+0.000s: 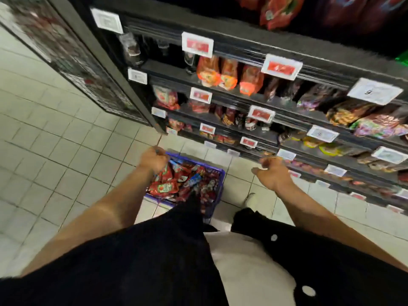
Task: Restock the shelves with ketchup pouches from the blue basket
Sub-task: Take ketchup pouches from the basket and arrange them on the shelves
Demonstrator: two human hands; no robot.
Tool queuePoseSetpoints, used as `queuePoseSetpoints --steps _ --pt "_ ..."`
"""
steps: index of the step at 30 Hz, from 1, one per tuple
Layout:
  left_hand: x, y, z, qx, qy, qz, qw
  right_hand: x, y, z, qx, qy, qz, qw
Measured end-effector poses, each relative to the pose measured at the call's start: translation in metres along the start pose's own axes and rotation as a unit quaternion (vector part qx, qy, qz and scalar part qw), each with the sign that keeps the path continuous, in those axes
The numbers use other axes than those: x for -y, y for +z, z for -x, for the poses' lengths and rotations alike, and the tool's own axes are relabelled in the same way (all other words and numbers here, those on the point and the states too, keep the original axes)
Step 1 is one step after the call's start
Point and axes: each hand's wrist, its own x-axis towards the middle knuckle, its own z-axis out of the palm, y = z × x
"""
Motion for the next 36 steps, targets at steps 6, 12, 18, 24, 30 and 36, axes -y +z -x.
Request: queuePoseSetpoints --steps 6,12,18,24,30,36 --pt "0.084 0.022 0.013 0.069 -0.11 -0.027 0.991 -0.011 0.062 -0.001 0.097 0.134 -0.083 0.983" --pt "0.128 0.035 0.025 0.042 -0.235 -0.042 0.97 0.004 0.105 -0.038 0.187 0.199 -0.122 0.954" --pt "0.134 0.042 0.009 0.034 -0.262 0.004 0.965 0.02 0.122 -0.061 0.223 0.237 -0.114 0.939" --pt "0.169 0.044 -0.057 0.027 -0.244 0.041 0.968 0.013 0.192 -0.084 0.234 0.275 -0.15 0.92" --pt "0.246 0.069 -0.17 0.046 -0.197 -0.103 0.974 -0.004 0.311 -0.127 0.192 0.268 -0.118 0.937" --pt "0.331 0.113 -0.288 0.056 -0.137 -0.126 0.981 -0.026 0.411 -0.201 0.076 -0.012 0.123 0.989"
